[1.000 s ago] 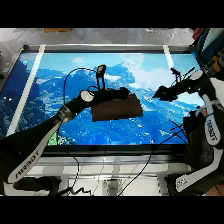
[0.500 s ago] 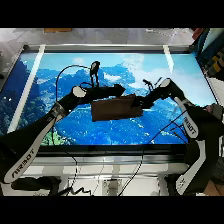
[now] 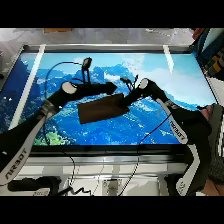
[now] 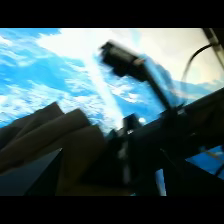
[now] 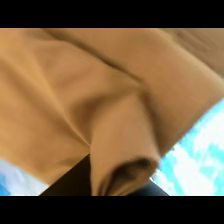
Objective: Fold the clothes and pants, and hang the long-sleeved shirts on hangers.
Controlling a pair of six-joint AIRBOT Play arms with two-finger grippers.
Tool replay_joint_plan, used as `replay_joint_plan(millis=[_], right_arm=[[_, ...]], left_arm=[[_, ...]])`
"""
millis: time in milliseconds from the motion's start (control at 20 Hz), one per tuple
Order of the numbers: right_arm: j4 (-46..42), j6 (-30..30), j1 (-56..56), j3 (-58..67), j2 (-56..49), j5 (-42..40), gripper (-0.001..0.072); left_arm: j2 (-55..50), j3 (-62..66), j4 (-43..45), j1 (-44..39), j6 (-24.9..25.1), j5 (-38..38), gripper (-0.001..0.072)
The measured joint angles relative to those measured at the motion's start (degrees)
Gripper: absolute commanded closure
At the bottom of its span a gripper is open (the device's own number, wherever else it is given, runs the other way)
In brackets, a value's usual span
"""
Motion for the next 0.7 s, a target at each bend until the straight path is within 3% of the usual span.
replay_joint_plan(millis=[350,700], right_arm=[[-6.08,7.69,-10.47,11.67,11.8,6.88,0.0695],[-16.15,18.75,-29.53,14.75,32.41,22.6,0.0695]], left_arm=[[15.58,0.0,17.64,8.41,0.02,-4.39,0.0018],[31.52,0.0,22.38,11.65,0.02,-5.25,0.0018]])
